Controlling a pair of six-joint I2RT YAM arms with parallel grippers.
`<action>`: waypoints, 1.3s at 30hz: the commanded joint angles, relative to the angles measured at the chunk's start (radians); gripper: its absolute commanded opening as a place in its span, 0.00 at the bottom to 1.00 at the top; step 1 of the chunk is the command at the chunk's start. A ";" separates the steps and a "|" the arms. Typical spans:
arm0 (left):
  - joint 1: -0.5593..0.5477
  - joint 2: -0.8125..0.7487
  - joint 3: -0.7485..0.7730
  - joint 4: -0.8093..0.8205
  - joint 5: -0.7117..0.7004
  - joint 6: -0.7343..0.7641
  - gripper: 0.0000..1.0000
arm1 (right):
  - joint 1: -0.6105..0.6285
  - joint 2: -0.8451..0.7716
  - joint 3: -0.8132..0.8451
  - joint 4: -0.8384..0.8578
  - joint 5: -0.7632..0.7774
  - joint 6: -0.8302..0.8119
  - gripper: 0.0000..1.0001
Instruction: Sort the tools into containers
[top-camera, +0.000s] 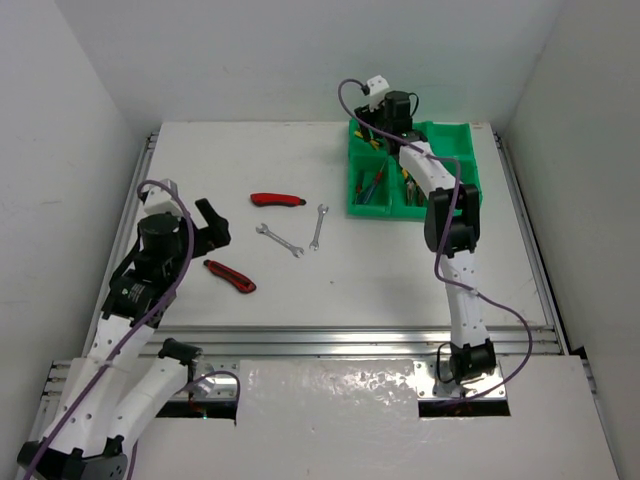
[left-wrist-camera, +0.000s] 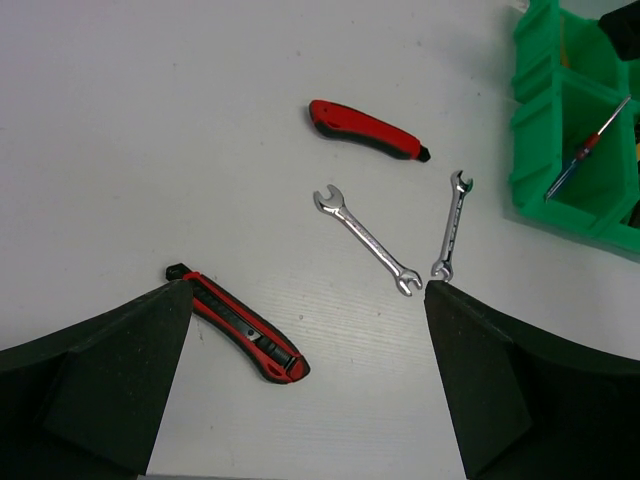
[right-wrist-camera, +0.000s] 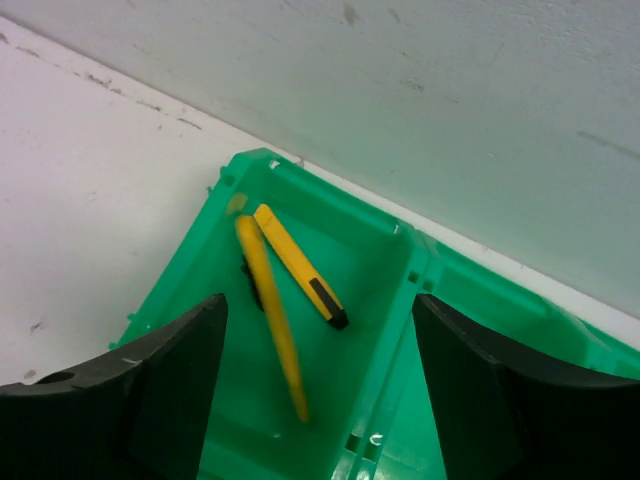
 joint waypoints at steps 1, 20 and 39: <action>0.012 -0.020 -0.005 0.049 0.016 0.017 1.00 | 0.003 -0.031 0.007 0.034 -0.017 -0.001 0.77; 0.035 0.263 0.021 -0.076 -0.160 -0.338 1.00 | 0.368 -1.172 -1.256 -0.241 -0.040 0.633 0.99; 0.037 0.739 -0.175 0.131 -0.161 -0.627 0.81 | 0.496 -1.537 -1.611 -0.348 -0.050 0.670 0.99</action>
